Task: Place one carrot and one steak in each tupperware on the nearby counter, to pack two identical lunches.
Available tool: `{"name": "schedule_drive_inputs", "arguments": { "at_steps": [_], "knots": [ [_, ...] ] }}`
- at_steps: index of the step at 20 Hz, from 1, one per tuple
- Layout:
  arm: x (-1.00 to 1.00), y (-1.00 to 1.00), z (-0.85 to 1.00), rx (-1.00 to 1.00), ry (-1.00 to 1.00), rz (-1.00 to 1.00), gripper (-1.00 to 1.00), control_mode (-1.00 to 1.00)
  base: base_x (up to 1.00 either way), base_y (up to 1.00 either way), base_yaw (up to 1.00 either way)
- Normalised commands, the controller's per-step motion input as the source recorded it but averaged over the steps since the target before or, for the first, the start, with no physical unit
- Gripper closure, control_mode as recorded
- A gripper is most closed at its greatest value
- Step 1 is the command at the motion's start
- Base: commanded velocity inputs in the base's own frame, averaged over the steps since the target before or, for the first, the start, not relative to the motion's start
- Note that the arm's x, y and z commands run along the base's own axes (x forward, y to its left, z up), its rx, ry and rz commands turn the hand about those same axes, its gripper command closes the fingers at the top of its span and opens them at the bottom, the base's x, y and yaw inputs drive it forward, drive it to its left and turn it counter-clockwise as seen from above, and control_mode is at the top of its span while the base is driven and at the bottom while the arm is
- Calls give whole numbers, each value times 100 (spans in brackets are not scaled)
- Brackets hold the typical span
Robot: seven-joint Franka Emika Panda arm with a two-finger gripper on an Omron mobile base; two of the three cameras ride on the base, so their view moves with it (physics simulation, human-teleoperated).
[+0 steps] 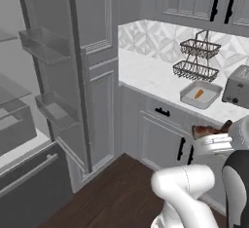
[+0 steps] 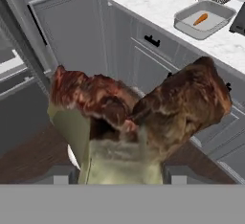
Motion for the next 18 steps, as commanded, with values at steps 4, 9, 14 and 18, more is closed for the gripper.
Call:
{"name": "schedule_drive_inputs", "arguments": {
  "at_steps": [4, 9, 14, 18],
  "knots": [
    [0, 0, 0, 0, 0, 0, 100, 100, 53, -37, -37],
    [0, 0, 0, 0, 0, 0, 100, 100, 90, -19, -24],
    [0, 0, 0, 0, 0, 0, 100, 100, 100, 0, -20],
    [0, 0, 0, 0, 0, 0, 100, 100, 100, -11, -19]
  ]
}}
